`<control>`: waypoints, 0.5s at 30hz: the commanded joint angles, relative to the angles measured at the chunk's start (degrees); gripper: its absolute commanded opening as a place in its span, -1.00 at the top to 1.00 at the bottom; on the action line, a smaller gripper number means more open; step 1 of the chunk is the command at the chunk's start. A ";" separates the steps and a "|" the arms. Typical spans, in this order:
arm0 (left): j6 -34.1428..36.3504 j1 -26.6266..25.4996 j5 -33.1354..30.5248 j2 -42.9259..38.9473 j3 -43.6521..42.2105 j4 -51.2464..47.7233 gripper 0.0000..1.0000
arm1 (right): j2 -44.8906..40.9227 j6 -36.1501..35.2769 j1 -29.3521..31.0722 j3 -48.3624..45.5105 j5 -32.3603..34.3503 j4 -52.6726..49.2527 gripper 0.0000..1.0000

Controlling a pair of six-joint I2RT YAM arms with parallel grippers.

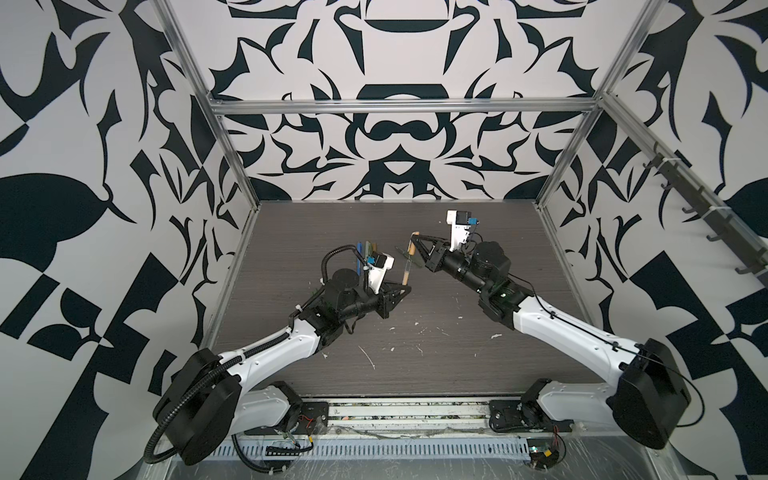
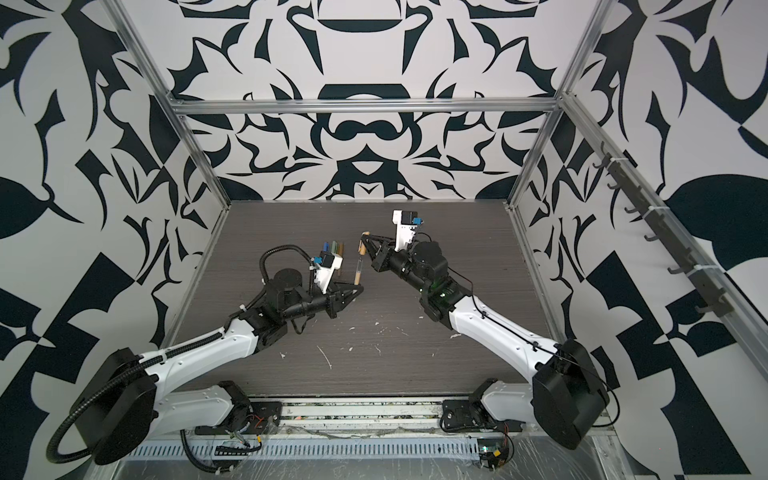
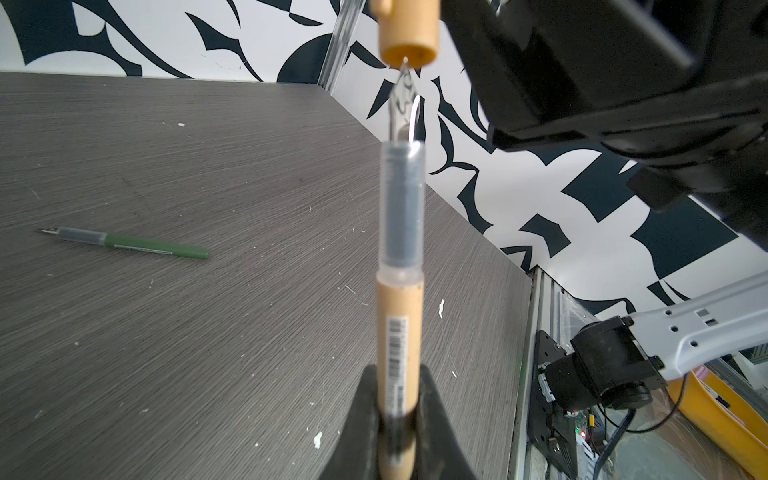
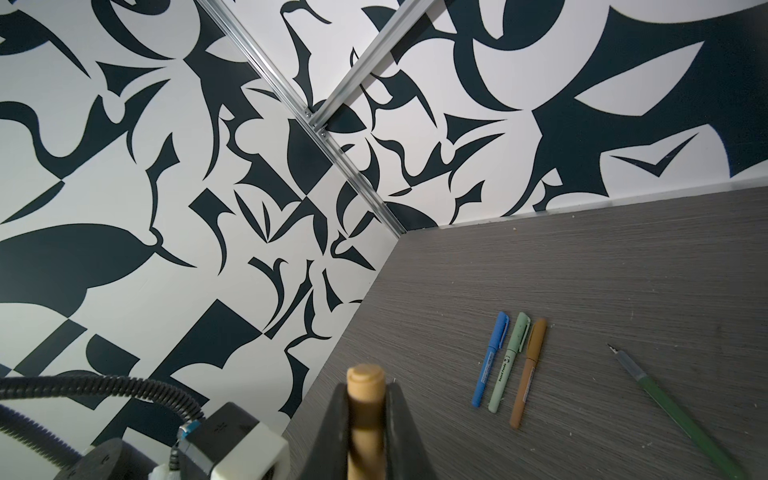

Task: Insert the pens into the pen caps
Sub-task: 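Press the tan cap down onto the tan pen with the right gripper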

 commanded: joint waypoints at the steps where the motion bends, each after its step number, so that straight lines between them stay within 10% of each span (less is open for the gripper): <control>1: 0.62 -0.28 1.03 -0.81 -0.04 0.11 0.88 | -0.44 -1.29 0.66 2.55 -0.45 0.86 0.81; 15: -0.59 -0.29 -1.00 -1.16 0.50 1.20 0.89 | -0.36 -1.58 1.02 0.64 -1.45 -0.76 0.83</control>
